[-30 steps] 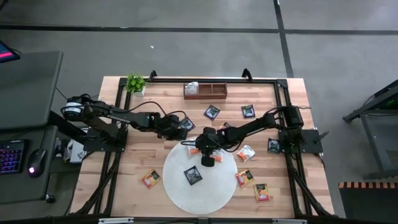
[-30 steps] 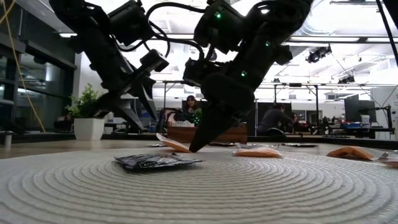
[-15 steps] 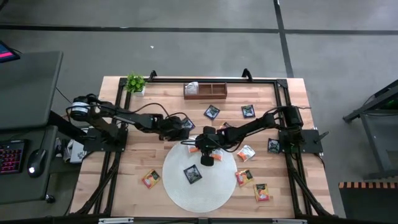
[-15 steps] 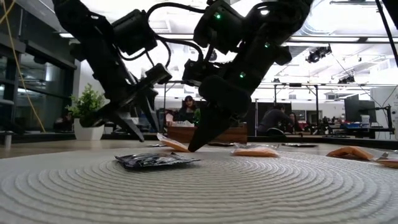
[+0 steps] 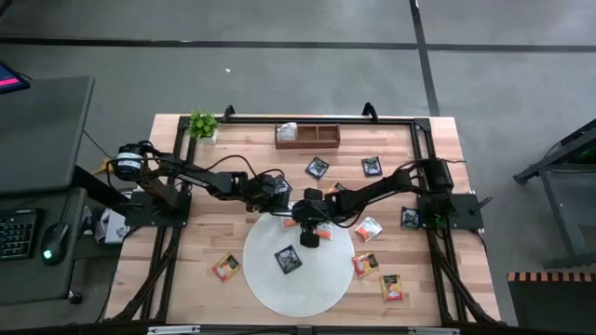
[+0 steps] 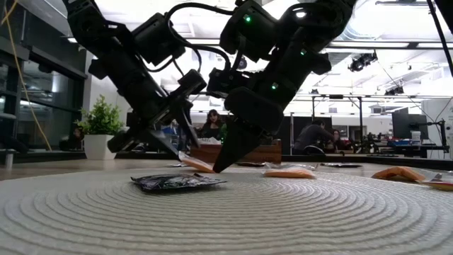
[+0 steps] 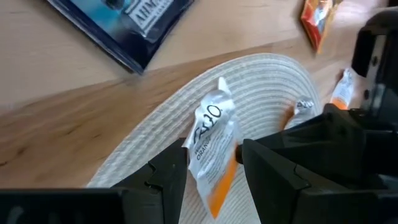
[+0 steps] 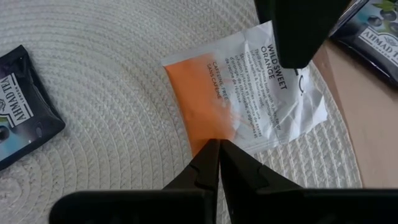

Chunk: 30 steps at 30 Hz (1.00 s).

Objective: Pick & Place Tea
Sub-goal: Put the white tea bag into the left section of the wooden organizer

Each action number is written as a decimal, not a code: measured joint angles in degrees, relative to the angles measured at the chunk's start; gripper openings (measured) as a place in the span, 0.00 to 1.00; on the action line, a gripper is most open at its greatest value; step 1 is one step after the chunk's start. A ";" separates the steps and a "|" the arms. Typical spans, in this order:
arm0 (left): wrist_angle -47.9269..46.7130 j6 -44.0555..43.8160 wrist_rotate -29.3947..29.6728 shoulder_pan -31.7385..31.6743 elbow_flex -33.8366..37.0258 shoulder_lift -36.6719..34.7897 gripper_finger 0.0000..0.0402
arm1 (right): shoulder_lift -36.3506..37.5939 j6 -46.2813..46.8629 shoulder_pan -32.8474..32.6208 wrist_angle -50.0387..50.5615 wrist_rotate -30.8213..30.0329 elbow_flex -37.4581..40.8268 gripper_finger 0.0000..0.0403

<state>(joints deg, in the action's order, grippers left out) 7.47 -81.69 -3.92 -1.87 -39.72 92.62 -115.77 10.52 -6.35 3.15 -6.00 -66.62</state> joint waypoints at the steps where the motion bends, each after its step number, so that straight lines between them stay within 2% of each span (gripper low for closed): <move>1: -0.03 0.02 0.00 0.00 0.00 0.00 0.38 | 0.00 -0.02 0.00 -0.01 0.00 -0.01 0.03; 6: -0.36 0.14 2.02 -0.02 0.00 0.00 0.38 | 0.00 -0.02 0.00 -0.03 0.05 -0.01 0.03; 9: -0.42 0.17 3.01 -0.02 0.00 0.00 0.35 | 0.00 -0.02 0.00 -0.04 0.07 -0.01 0.03; 17: -0.62 1.73 2.52 -0.02 0.00 0.00 0.06 | 0.00 -0.04 0.00 -0.05 0.11 -0.01 0.03; 19: -0.88 2.02 2.69 -0.02 0.00 0.00 0.02 | 0.00 -0.04 0.00 -0.05 0.09 -0.01 0.03; 30: -1.11 5.51 3.87 -0.02 0.00 -0.19 0.00 | 0.00 -0.04 0.00 -0.18 0.39 -0.03 0.03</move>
<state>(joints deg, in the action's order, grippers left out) 6.36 -76.18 -0.06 -1.89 -39.72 92.43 -115.77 10.48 -6.35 2.96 -5.61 -66.65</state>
